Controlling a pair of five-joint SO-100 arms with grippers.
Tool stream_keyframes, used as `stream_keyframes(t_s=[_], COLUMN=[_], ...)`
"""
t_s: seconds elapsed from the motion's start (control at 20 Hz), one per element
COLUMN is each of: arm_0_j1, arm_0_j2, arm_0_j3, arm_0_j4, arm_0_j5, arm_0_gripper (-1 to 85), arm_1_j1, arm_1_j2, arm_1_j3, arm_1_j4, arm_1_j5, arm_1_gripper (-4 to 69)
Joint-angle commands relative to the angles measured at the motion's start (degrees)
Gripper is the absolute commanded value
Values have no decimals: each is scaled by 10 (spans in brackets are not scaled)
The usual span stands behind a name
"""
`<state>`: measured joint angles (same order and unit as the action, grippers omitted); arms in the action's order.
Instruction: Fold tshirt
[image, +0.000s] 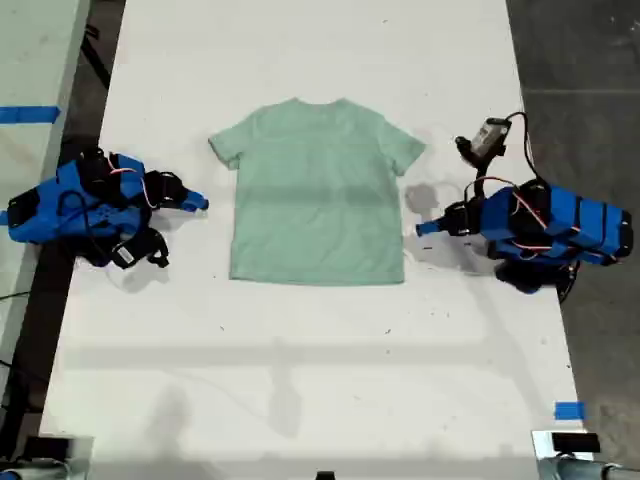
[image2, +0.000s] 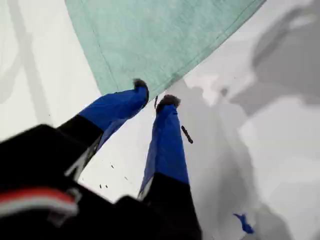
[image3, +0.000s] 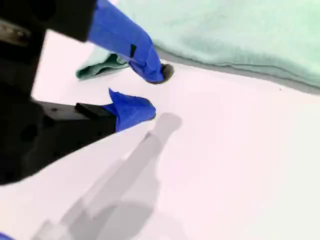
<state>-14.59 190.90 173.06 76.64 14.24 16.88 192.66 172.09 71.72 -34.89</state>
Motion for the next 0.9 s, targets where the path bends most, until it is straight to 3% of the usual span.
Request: stream_keyframes(t_s=[0.0,0.4,0.45,0.5,0.6,0.65,0.85], arm_0_j1=[176,142,120,100,72,62,136], arm_0_j2=[0,0,0,0,0,0,0], arm_0_j3=[-3,-2,-2,-3,-4,-4,-4], arm_0_j4=[47,47,47,47,39,35,26], arm_0_j5=[-63,-63,-63,-63,-63,-63,-61], arm_0_gripper=[129,125,133,124,15,1,1], arm_1_j1=[-58,-55,-55,-57,-56,-55,-54], arm_1_j2=[4,4,4,4,4,4,4], arm_1_j3=[-4,-4,-4,-4,-4,-4,-4], arm_1_j4=[-6,-6,-6,-6,-6,-6,-5], arm_1_j5=[289,284,283,301,338,345,372], arm_1_gripper=[10,29,-17,-17,-17,-17,-11])
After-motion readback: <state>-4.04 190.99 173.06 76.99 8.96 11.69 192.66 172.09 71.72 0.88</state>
